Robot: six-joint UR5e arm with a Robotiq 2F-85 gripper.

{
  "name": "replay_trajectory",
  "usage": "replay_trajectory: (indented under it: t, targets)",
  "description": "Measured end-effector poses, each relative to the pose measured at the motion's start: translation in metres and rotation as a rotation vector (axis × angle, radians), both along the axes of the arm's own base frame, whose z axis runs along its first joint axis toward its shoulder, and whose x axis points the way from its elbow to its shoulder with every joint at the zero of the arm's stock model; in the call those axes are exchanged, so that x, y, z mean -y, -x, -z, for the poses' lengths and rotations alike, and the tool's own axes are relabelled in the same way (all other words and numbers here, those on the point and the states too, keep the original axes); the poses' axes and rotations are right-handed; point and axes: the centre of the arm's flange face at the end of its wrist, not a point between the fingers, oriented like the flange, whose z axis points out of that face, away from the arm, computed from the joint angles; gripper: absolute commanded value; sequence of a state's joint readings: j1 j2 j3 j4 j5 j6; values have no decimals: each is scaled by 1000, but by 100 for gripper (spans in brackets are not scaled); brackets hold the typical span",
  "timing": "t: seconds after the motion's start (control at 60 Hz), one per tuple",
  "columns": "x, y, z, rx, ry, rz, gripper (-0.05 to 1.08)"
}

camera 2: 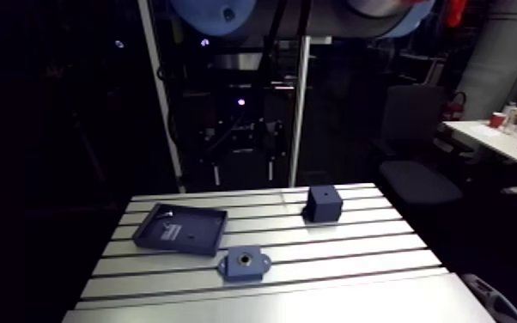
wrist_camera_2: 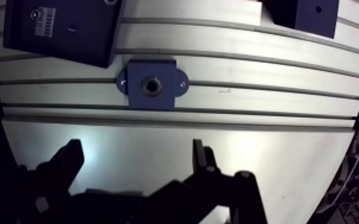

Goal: Pick up the bearing and press it into the housing until flush.

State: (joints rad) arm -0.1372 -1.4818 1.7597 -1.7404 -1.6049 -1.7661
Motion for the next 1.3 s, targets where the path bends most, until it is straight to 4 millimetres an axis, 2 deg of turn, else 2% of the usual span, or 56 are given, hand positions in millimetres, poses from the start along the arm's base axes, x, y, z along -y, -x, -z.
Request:
replay_trajectory:
  t: [0.15, 0.4, 0.533, 0.867, 1.3]
  targets:
    - [0, 4, -28, -26, -2, -1, 0]
    - [2, 12, -89, -94, -9, -5, 0]
    - [3, 16, -103, -117, -10, -7, 0]
    - [5, 18, -111, -128, -4, -9, 0]
    - [5, 17, -107, -117, 0, -10, 0]
